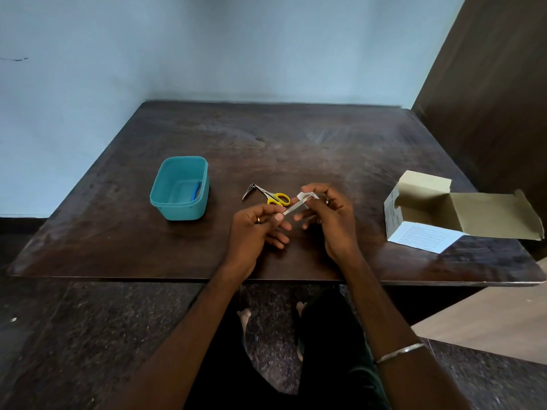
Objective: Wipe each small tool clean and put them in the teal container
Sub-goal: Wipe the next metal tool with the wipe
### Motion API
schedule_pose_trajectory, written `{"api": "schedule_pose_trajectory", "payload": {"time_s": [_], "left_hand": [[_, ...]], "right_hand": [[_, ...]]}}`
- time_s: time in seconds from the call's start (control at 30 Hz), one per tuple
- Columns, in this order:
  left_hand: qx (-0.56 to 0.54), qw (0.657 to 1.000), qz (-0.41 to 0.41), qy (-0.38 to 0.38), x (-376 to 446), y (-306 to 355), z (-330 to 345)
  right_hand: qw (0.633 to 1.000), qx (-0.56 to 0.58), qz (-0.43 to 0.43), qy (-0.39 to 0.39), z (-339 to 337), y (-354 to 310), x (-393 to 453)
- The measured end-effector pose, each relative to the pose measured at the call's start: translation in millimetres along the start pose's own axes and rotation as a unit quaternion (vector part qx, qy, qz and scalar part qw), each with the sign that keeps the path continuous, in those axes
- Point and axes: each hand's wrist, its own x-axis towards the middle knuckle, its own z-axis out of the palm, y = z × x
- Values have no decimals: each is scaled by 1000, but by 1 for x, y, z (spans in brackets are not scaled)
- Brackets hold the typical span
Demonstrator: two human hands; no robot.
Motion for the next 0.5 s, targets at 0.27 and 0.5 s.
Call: {"api": "schedule_pose_trajectory", "payload": {"time_s": [0.27, 0.5], "left_hand": [[-40, 999, -27, -17, 3, 2, -6], [-48, 997, -45, -34, 5, 4, -11]], "right_hand": [[999, 8, -11, -45, -2, 0, -1], [999, 15, -18, -43, 1, -2, -3]]}}
